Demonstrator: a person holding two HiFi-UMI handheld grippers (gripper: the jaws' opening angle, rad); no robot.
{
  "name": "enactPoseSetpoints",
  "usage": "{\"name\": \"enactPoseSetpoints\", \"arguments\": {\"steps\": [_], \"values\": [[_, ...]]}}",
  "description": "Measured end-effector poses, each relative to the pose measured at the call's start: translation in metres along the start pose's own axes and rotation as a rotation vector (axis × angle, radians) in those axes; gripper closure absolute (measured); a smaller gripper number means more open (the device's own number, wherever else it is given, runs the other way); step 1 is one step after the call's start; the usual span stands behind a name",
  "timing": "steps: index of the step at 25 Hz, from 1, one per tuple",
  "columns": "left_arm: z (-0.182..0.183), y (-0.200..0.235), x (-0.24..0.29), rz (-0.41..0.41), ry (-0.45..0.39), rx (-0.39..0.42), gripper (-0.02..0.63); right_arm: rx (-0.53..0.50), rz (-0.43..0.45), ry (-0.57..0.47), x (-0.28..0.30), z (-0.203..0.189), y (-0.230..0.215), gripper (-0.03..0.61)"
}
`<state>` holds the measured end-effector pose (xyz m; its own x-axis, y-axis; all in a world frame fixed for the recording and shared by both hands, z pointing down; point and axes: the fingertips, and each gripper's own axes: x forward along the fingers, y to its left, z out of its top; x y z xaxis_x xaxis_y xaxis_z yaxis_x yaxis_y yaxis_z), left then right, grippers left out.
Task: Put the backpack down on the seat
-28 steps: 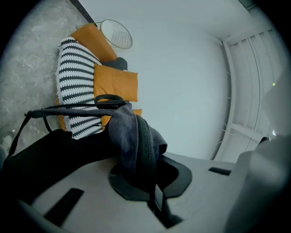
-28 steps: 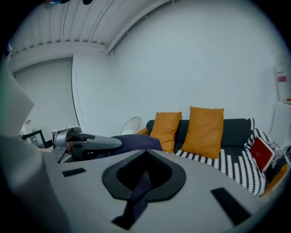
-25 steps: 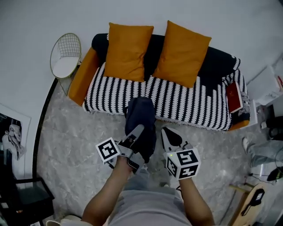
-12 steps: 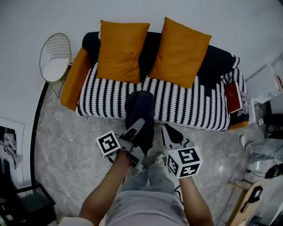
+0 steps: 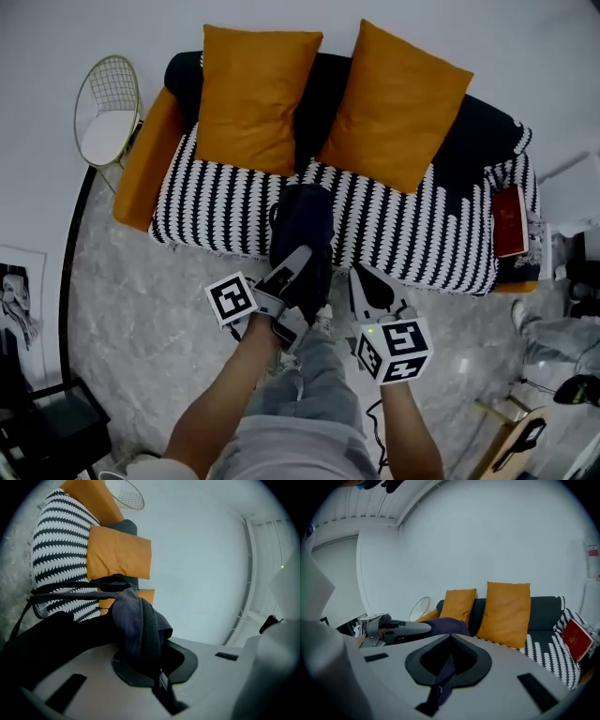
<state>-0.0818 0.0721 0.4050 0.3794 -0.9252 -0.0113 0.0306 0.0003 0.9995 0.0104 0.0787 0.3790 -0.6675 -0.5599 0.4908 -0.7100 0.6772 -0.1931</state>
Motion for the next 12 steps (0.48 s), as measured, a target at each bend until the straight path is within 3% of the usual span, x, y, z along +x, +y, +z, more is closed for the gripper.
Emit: {"name": "enactPoseSetpoints", "arguments": {"steps": [12], "values": [[0.027, 0.044, 0.089, 0.016, 0.012, 0.015, 0.607, 0.007, 0.037, 0.053, 0.068, 0.005, -0.082, 0.577]]}}
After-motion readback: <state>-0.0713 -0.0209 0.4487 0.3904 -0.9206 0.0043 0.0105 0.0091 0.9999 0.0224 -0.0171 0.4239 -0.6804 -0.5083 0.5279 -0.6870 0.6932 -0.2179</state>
